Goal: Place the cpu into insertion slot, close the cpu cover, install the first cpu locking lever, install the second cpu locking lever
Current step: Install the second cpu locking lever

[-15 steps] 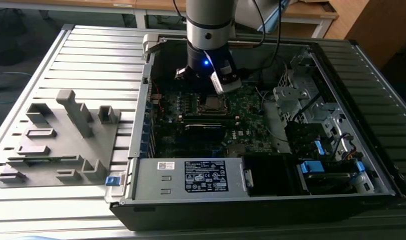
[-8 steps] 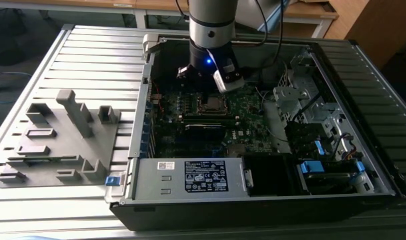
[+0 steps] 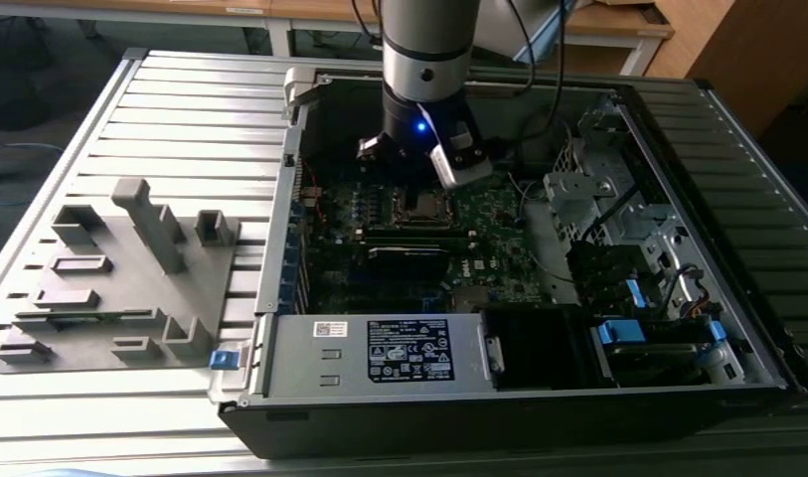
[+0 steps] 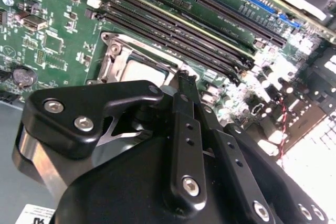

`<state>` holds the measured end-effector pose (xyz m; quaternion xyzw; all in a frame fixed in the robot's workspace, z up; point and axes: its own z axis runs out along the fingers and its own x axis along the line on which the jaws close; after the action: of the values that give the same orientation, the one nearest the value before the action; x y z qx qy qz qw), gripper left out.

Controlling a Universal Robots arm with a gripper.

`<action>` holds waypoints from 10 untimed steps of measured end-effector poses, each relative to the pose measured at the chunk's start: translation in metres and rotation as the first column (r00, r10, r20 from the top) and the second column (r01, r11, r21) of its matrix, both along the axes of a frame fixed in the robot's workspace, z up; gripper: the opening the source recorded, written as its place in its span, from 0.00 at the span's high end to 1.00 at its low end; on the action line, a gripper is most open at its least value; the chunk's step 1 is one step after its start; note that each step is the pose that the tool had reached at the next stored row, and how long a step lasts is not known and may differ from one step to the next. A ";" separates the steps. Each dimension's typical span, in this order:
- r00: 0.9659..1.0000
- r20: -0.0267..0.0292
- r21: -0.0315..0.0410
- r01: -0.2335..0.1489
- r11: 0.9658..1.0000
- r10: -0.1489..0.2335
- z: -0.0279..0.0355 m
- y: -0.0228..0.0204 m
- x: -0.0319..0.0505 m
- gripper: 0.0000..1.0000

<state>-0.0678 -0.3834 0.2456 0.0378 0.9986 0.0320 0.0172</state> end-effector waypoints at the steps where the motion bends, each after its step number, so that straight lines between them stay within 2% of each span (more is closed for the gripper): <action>1: 1.000 0.000 0.000 -0.003 1.000 0.003 -0.0010 -0.0002 -0.0001 0.89; 10: 1.000 0.000 0.000 -0.018 1.000 0.018 -0.0061 -0.0005 -0.0009 0.89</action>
<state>-0.0687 -0.3839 0.2395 0.0289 0.9989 0.0320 0.0169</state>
